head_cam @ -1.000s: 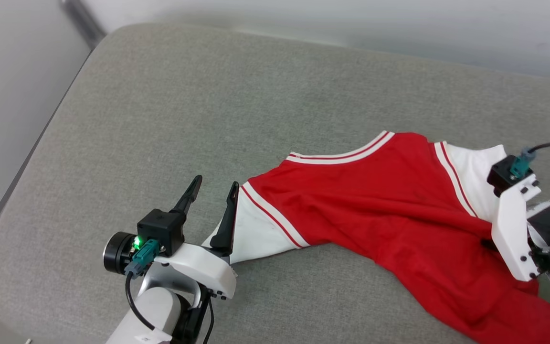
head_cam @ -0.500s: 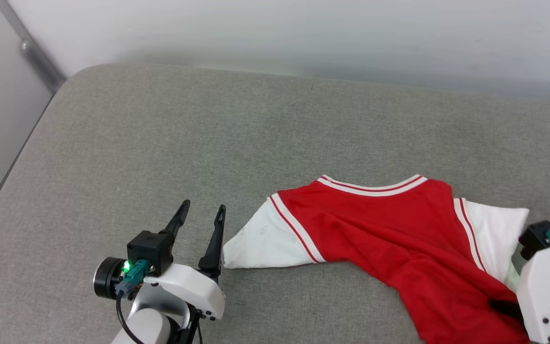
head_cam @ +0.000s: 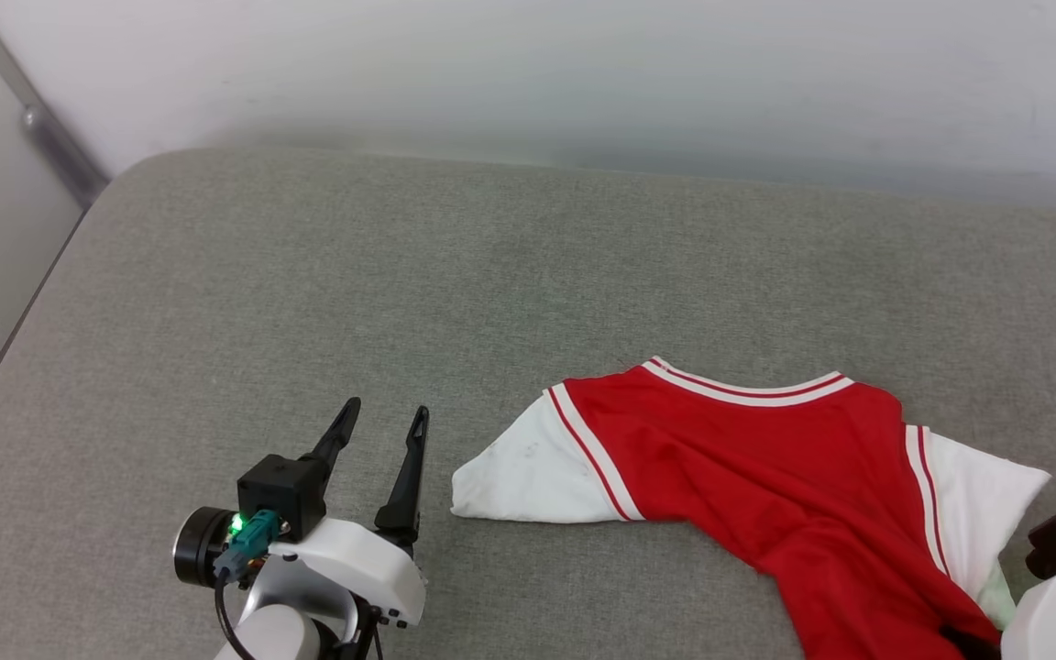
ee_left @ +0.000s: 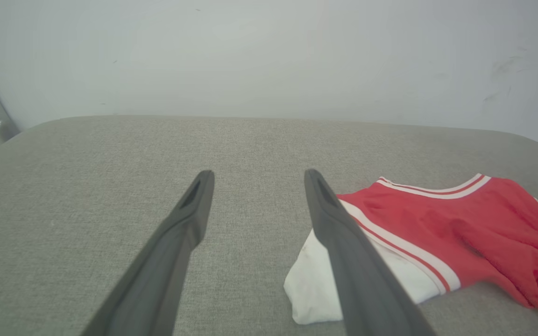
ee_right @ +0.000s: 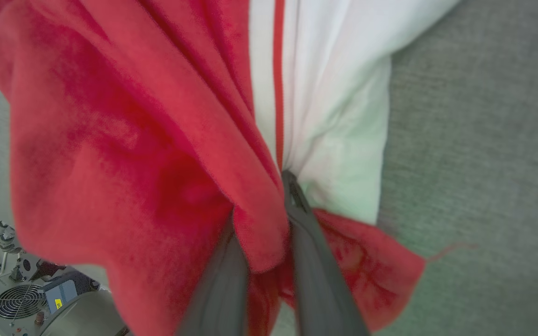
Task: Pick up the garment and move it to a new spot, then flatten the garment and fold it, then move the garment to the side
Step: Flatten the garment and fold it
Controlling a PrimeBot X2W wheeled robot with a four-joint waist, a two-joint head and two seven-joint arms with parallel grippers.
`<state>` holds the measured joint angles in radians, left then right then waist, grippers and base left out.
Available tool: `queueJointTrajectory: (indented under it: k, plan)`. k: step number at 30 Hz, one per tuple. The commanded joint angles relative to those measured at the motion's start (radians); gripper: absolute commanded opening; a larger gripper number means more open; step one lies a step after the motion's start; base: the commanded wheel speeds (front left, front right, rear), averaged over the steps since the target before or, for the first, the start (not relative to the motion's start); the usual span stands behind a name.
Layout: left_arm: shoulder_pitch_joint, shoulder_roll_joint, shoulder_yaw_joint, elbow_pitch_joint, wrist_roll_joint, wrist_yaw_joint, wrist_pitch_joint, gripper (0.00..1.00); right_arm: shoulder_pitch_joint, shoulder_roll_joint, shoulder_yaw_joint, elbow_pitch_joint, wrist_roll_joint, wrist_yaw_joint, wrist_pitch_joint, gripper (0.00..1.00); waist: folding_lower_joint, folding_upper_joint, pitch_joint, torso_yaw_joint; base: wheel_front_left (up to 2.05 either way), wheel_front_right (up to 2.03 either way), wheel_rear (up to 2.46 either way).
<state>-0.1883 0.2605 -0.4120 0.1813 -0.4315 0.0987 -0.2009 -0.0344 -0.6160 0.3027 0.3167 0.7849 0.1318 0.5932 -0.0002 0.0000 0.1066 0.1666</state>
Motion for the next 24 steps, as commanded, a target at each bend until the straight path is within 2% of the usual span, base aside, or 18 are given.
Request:
queueJointTrajectory:
  k: [1, 2, 5, 6, 8, 17, 20, 24]
  plan:
    - [0.008, 0.004, 0.002, -0.005, -0.002, 0.006, 0.001, 1.00, 0.069, 0.024, 0.024, 0.027, -0.026, -0.002, 0.016, 0.12, 0.0002, 0.0000, -0.001, -0.003, 0.00, 0.00, 0.00]
    - [0.011, 0.005, 0.002, -0.007, -0.003, 0.006, 0.003, 1.00, 0.067, 0.033, -0.004, 0.006, -0.048, -0.002, 0.007, 1.00, 0.0002, 0.0000, -0.002, -0.007, 0.00, 0.00, 0.00]
    - [0.012, 0.009, 0.007, -0.022, -0.012, 0.008, 0.008, 1.00, 0.046, 0.072, -0.094, -0.125, -0.115, -0.002, -0.031, 1.00, 0.0002, 0.0000, -0.001, -0.022, 0.00, 0.00, 0.00]
    - [0.012, 0.009, 0.007, -0.022, -0.012, 0.008, 0.008, 1.00, 0.046, 0.072, -0.094, -0.125, -0.115, -0.002, -0.031, 1.00, 0.0002, 0.0000, -0.001, -0.022, 0.00, 0.00, 0.00]
    - [0.013, 0.013, 0.011, -0.029, -0.014, 0.011, 0.009, 1.00, 0.024, 0.088, -0.138, -0.199, -0.137, -0.002, -0.069, 1.00, 0.0002, 0.0000, 0.000, -0.030, 0.00, 0.00, 0.00]
    - [0.014, 0.020, 0.023, -0.070, -0.051, 0.006, 0.029, 1.00, -0.030, 0.160, -0.285, -0.439, -0.258, -0.001, -0.292, 1.00, 0.0002, 0.0000, 0.036, -0.066, 0.00, 0.00, 0.00]
    - [0.019, 0.032, 0.022, -0.087, -0.075, 0.000, 0.083, 1.00, -0.027, 0.205, -0.325, -0.481, -0.289, -0.001, -0.358, 1.00, 0.0002, 0.0000, 0.052, -0.075, 0.00, 0.00, 0.00]
    - [0.024, 0.071, 0.010, -0.134, -0.116, 0.002, 0.244, 1.00, -0.017, 0.256, -0.360, -0.526, -0.330, -0.001, -0.405, 1.00, 0.0002, 0.0000, 0.075, -0.088, 0.00, 0.00, 0.00]
